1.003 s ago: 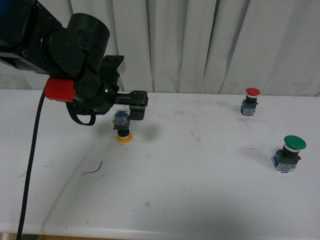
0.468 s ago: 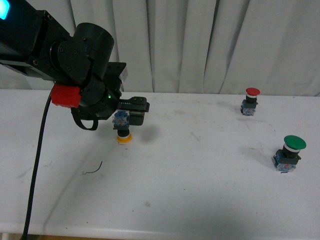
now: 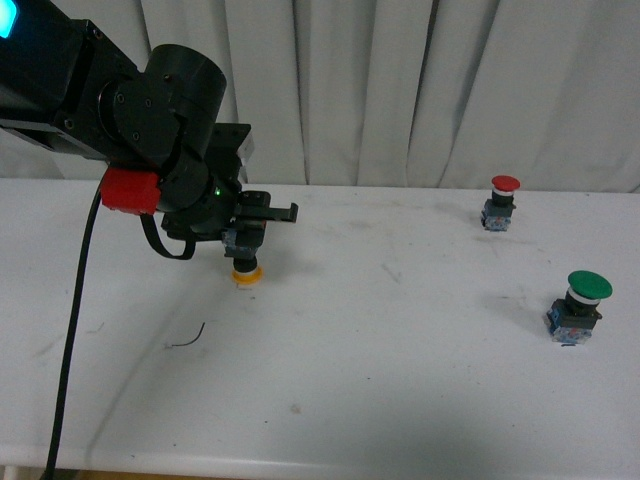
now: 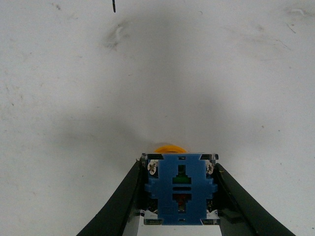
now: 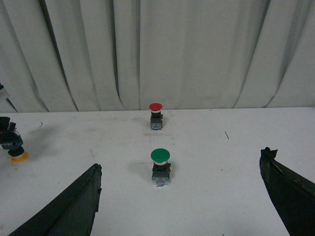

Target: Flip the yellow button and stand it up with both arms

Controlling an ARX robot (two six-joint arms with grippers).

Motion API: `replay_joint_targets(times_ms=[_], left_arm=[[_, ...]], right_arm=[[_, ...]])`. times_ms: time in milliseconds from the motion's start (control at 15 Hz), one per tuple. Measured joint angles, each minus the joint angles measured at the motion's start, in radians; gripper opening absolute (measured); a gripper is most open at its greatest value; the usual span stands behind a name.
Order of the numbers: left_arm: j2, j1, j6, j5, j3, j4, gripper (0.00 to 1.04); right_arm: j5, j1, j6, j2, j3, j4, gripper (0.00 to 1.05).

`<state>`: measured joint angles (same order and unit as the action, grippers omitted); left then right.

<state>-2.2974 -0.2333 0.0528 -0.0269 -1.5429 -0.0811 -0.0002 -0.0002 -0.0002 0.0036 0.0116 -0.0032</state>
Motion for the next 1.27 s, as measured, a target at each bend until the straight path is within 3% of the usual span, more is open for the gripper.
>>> replay_joint_targets(times_ms=[267,401,736,1003,1271], left_arm=[[0.043,-0.015,-0.001,0.001,0.029,0.031,0.36],[0.288,-0.084,-0.028,0.006,0.239,0.172,0.36],[0.777,-0.196,-0.069,-0.008,0.658,0.286,0.36],[1.026,-0.162,-0.034,-0.038,0.877,0.287,0.35],[1.154,-0.111,0.071,0.083,1.005,0.378,0.35]], right_arm=[[0.000,0.000,0.000,0.000,0.000,0.000,0.98],[0.000,0.000,0.000,0.000,0.000,0.000,0.98],[0.000,0.000,0.000,0.000,0.000,0.000,0.98],[0.000,0.000,0.000,0.000,0.000,0.000,0.98],[0.000,0.000,0.000,0.000,0.000,0.000,0.98]])
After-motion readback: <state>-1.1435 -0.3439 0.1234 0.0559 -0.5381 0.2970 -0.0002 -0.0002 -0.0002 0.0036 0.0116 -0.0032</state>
